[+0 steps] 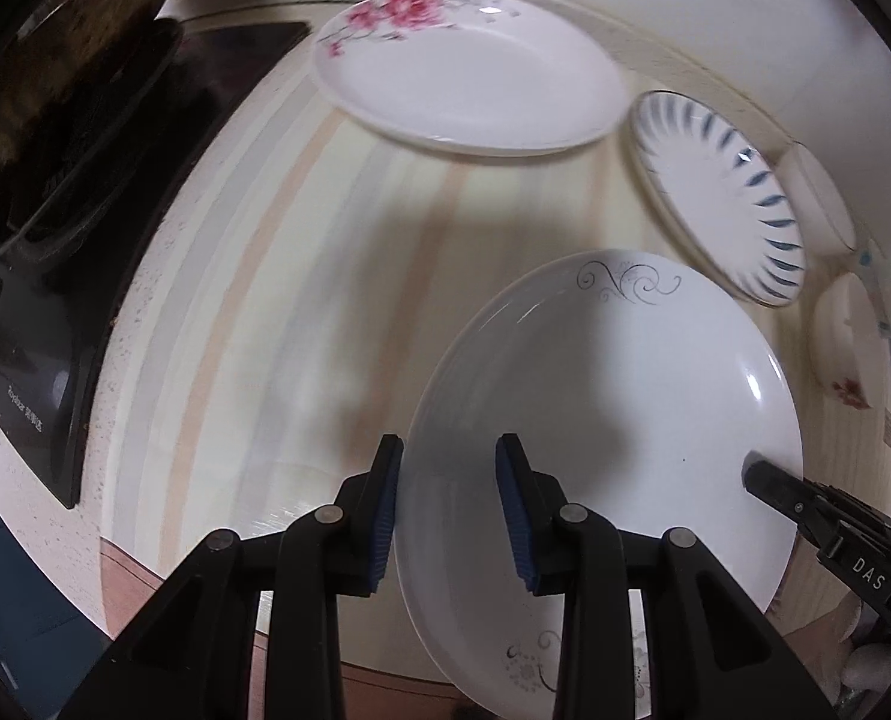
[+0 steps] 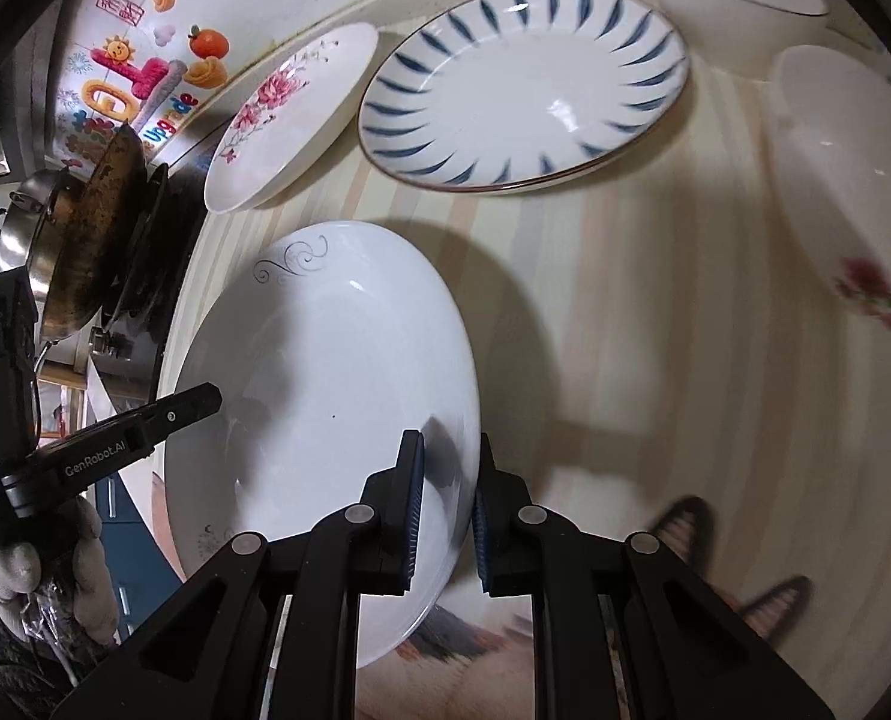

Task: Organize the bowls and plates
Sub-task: 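Lift the white swirl plate with both tools toward the pink-flower plate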

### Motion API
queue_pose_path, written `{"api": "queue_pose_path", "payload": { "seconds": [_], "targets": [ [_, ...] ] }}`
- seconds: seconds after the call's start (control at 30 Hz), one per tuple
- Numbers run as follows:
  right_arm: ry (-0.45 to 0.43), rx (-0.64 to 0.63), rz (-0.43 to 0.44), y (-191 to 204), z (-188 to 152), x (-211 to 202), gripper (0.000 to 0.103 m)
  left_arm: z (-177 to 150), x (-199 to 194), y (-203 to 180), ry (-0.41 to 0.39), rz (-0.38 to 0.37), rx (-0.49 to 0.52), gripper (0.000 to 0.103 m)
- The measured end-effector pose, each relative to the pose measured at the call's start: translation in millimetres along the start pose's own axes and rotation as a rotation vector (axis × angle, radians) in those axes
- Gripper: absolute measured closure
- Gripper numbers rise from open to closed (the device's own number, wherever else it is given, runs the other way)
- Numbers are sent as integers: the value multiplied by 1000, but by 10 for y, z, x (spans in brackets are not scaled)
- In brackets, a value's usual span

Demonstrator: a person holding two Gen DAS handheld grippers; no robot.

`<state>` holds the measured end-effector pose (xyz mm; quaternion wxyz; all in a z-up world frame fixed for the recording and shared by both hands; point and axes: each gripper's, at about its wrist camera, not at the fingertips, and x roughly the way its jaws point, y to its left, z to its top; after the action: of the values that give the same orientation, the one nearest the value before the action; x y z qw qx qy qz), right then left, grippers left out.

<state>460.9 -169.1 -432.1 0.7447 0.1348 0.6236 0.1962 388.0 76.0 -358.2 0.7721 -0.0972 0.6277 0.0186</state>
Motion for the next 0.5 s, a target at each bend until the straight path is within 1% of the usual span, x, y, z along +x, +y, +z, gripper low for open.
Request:
{"api": "queue_pose_path", "payload": {
  "seconds": [0.13, 0.3, 0.33, 0.5],
  "targets": [
    [-39, 10, -21, -149, -101, -273, 87, -57, -83, -247, -11, -30, 36, 74],
    [-76, 49, -44, -438, -271, -584, 87, -204, -51, -429, -6, -70, 85, 74],
    [-81, 56, -49, -488, -300, -618, 87, -145, 27, -550, -3, -74, 90, 74],
    [-81, 90, -68, -736, -456, -683, 87, -236, 172, -765, 11, -72, 127, 74]
  ]
}}
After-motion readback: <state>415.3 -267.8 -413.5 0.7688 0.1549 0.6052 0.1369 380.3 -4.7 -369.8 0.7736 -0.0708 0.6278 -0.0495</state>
